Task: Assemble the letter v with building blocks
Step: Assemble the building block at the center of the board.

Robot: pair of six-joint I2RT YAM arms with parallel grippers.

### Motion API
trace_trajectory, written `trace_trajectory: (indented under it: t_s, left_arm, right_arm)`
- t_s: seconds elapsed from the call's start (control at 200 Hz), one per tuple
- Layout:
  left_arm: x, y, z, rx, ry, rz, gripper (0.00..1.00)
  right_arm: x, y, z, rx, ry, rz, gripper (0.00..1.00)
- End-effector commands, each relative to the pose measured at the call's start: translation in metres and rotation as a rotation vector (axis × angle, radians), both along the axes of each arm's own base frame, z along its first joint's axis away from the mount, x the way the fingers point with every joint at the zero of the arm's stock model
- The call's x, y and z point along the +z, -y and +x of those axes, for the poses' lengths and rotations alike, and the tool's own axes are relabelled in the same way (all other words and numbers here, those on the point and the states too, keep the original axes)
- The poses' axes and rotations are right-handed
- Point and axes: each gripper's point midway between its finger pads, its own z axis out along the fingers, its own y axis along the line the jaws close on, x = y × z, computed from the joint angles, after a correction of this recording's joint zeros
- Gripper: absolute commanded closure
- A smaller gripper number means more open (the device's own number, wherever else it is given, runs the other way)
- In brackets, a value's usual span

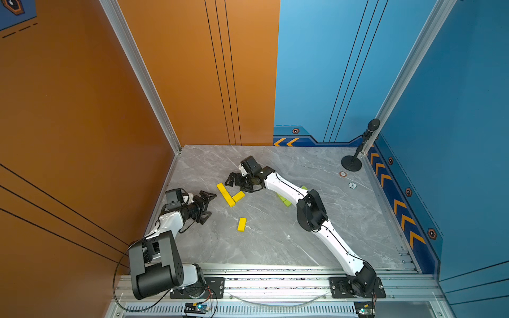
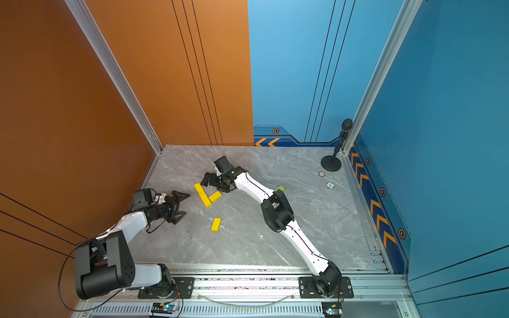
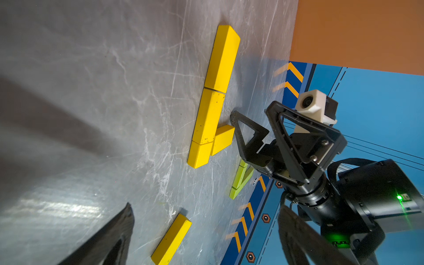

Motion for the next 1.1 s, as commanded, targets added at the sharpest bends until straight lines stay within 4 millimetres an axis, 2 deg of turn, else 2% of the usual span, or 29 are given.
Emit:
trace_trajectory:
  t_s: [0.0, 0.105, 0.185, 0.195, 0.205, 0.27, 0.31, 0.451, 0.556, 0.586, 0.751, 0.771, 0.826, 0.921, 1.011, 1.096]
  left_arm:
    - [0.021, 0.003, 0.012, -0.025, 0.026, 0.051, 0.02]
    - [0.039, 0.006, 0.02, -0.059, 0.037, 0.13, 0.02]
    - [0.052, 0.01, 0.029, -0.083, 0.041, 0.203, 0.02]
    - [0.053, 0.011, 0.029, -0.087, 0.036, 0.214, 0.02]
    - [0.055, 0.012, 0.03, -0.093, 0.036, 0.224, 0.02]
    - [0.065, 0.017, 0.035, -0.142, 0.019, 0.302, 0.02]
    - [0.078, 0.021, 0.042, -0.181, 0.028, 0.354, 0.02]
    - [0.091, 0.028, 0.052, -0.314, -0.038, 0.495, 0.02]
    - [0.094, 0.047, 0.061, -0.484, -0.081, 0.624, 0.02]
    - [0.089, 0.054, 0.062, -0.542, -0.113, 0.648, 0.02]
    - [0.072, 0.085, 0.074, -0.807, -0.15, 0.785, 0.0]
    - [0.07, 0.088, 0.076, -0.839, -0.143, 0.821, 0.0]
    - [0.064, 0.09, 0.08, -0.896, -0.136, 0.924, 0.0]
    - [0.048, 0.097, 0.082, -0.98, -0.147, 0.978, 0.01]
    - [0.036, 0.108, 0.088, -1.059, -0.13, 1.0, 0.02]
    - [0.02, 0.122, 0.092, -1.144, -0.125, 1.034, 0.05]
  right_arm:
    - [0.003, 0.002, 0.014, 0.001, 0.035, 0.025, 0.0]
    - [0.033, 0.008, 0.027, -0.026, 0.078, 0.061, 0.0]
    - [0.061, 0.008, 0.027, -0.027, 0.114, 0.084, 0.0]
    - [0.066, 0.021, 0.039, -0.051, 0.122, 0.086, 0.0]
    - [0.071, 0.024, 0.042, -0.058, 0.127, 0.09, 0.0]
    - [0.104, 0.035, 0.046, -0.073, 0.171, 0.107, 0.0]
    - [0.123, 0.045, 0.048, -0.091, 0.197, 0.103, 0.0]
    - [0.171, 0.119, 0.057, -0.22, 0.228, 0.051, 0.0]
    - [0.21, 0.18, 0.045, -0.264, 0.301, -0.018, 0.0]
    - [0.224, 0.199, 0.038, -0.281, 0.32, -0.039, 0.0]
    - [0.243, 0.277, -0.007, -0.333, 0.36, -0.124, 0.0]
    - [0.235, 0.286, -0.015, -0.34, 0.35, -0.141, 0.0]
    - [0.234, 0.307, -0.032, -0.362, 0.355, -0.156, 0.0]
    - [0.23, 0.338, -0.058, -0.4, 0.351, -0.152, 0.0]
    - [0.228, 0.36, -0.076, -0.432, 0.347, -0.138, 0.0]
    - [0.224, 0.368, -0.089, -0.426, 0.349, -0.153, 0.0]
